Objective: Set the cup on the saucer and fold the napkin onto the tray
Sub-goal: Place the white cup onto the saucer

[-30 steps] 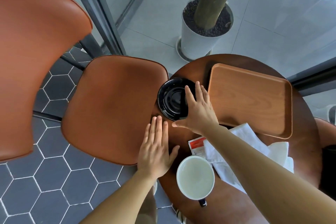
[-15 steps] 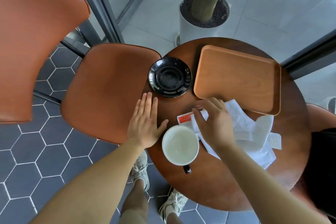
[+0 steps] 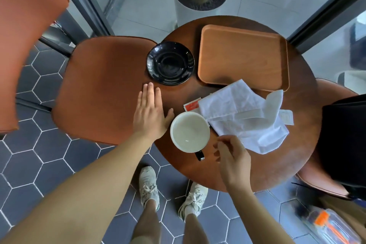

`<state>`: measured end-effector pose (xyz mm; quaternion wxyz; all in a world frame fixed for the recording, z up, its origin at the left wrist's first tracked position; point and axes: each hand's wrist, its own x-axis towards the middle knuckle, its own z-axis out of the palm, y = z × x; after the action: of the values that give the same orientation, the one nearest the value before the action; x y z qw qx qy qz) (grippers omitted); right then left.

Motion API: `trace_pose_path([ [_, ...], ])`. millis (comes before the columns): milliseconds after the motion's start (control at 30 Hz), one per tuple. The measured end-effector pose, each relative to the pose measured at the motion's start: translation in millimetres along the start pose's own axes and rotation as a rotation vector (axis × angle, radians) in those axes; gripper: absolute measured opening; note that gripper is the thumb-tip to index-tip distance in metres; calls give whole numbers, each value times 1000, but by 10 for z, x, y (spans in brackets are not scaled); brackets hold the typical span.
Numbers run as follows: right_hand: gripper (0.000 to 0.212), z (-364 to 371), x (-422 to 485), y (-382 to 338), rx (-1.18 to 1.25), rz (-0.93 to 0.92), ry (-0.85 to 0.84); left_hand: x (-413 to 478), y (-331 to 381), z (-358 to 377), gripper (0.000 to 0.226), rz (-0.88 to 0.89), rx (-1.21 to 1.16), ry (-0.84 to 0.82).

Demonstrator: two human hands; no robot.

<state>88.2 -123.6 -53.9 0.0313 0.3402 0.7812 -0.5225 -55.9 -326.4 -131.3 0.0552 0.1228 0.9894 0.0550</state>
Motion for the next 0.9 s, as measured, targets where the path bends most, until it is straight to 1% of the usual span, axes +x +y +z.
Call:
trace_pose_path([
  [100,17,16,-122,84,-71,-12,-133,1,64,-8,76,-29,-45,28],
  [133,14,31,-154,125,-128,-38,-181,-14,81,8,76,-34,-48,30],
  [200,16,65,-187,181,-231,-119,-239,-31,91,43,77,-40,-45,45],
  [300,20,125,-147,195,-296,-216,-181,-6,74,55,78,-52,-47,73],
  [367,17,168,-130,213,-303,-259,-133,-5,66,65,78,-57,-46,79],
  [433,14,205,-139,241,-307,-294,-125,-20,57,80,78,-57,-50,81],
  [500,15,229,-135,250,-274,-290,-118,-22,47,85,77,-54,-64,88],
  [633,25,205,-52,214,-258,-311,-52,-12,60,77,76,-56,-81,98],
  [800,16,73,33,125,-249,-362,-64,-40,96,67,74,-57,-102,94],
  [900,15,25,31,40,-204,-367,-36,-41,107,55,74,-71,-100,82],
])
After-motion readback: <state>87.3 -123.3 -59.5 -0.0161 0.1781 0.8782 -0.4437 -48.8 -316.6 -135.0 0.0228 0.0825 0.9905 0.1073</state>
